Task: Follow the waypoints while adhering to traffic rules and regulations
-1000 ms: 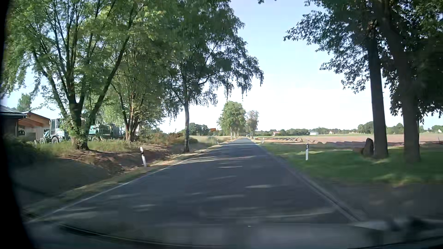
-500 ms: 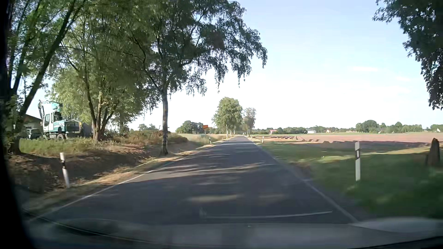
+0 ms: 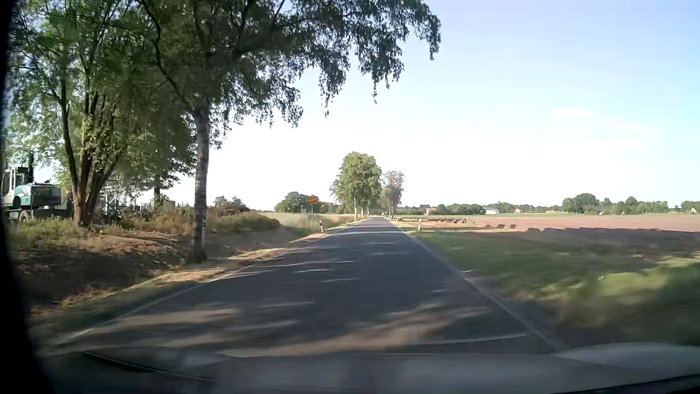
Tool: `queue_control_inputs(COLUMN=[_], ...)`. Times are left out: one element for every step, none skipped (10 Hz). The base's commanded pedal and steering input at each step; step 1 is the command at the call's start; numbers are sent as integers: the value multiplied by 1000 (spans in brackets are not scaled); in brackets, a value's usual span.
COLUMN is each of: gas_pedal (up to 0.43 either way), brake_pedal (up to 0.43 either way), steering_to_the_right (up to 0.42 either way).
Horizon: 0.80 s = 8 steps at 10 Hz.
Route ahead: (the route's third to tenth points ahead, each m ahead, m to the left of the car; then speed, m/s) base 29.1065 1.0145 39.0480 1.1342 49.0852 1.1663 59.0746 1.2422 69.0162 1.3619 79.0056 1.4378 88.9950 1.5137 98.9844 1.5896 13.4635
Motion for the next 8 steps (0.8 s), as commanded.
queue_control_inputs(gas_pedal=[150, 150, 150, 150, 150, 150, 150, 157], brake_pedal=[6, 6, 6, 6, 6, 6, 6, 6], steering_to_the_right=[4, 4, 4, 4, 4, 4, 3, 3])
